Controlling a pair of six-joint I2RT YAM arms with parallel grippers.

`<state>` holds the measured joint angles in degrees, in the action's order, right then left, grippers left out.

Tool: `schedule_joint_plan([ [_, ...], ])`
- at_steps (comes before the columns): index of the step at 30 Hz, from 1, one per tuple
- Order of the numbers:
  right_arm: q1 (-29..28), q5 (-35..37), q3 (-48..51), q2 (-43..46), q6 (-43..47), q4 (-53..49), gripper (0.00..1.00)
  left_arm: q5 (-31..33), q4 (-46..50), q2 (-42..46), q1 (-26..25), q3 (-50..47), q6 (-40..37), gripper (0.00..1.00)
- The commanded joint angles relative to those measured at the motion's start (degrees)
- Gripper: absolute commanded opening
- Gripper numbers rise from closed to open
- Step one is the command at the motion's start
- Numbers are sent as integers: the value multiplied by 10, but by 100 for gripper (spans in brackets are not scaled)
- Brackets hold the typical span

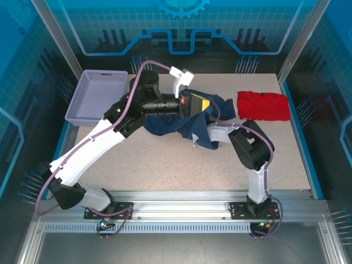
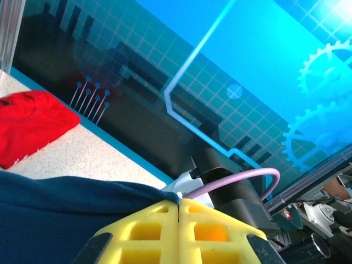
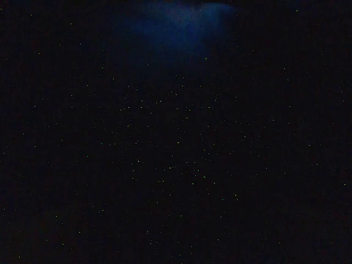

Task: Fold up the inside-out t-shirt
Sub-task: Turn the T-shirt inside out at the center of the table.

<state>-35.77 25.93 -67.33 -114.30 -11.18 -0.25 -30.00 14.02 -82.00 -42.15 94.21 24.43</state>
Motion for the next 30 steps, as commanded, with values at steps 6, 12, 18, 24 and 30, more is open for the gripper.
schedule_joint_plan([
  [6,14,-45,-12,-23,-35,-109,56,27,-35,35,21,16,-13,0],
  [12,16,-85,22,-6,-42,-118,16,91,-44,72,65,-34,8,0],
  [18,18,-109,72,93,-16,-103,0,228,-29,112,154,-141,21,0],
  [24,18,-196,117,227,10,-78,0,321,-23,85,246,-221,4,0],
  [30,19,-269,109,311,15,-51,0,350,-35,-8,272,-249,-17,0],
])
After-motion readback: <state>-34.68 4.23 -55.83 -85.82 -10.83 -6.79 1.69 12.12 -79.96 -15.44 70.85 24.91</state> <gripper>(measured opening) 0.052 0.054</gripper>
